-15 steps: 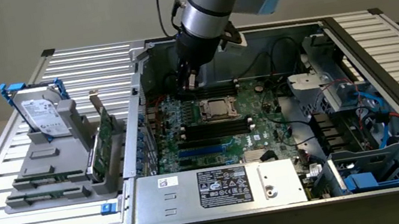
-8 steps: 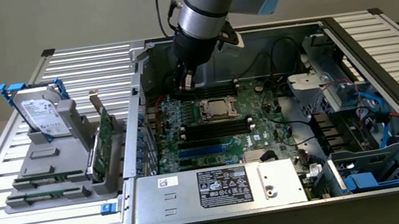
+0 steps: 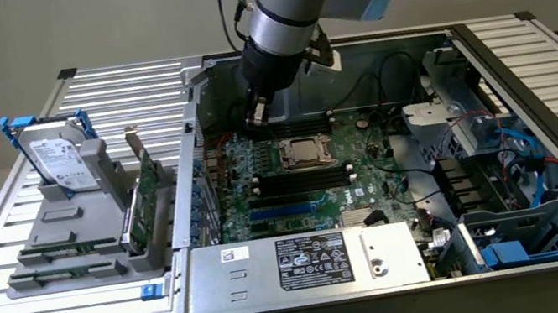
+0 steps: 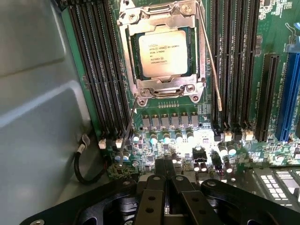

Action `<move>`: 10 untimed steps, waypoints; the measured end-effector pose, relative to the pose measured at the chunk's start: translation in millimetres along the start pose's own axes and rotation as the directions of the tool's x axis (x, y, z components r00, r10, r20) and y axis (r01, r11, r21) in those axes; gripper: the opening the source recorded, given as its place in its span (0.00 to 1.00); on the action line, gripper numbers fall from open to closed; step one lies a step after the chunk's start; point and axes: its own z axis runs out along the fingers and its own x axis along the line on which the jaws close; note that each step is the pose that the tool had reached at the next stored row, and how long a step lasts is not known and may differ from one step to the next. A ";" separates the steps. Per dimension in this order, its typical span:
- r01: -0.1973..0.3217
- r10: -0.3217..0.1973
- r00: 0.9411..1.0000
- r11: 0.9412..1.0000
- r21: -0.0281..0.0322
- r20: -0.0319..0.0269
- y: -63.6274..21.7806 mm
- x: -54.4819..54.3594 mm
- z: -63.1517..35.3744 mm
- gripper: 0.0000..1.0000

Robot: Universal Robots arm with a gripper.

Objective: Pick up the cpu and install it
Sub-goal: 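Install the first cpu locking lever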

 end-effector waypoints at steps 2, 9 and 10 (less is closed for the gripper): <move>-0.029 0.029 1.000 1.000 -0.003 -0.011 0.0 0.0 0.0 0.11; -0.096 0.096 0.995 0.995 -0.008 -0.036 -5.1 -0.9 1.7 0.11; -0.103 0.102 0.994 0.995 -0.008 -0.039 -6.5 -1.2 2.2 0.11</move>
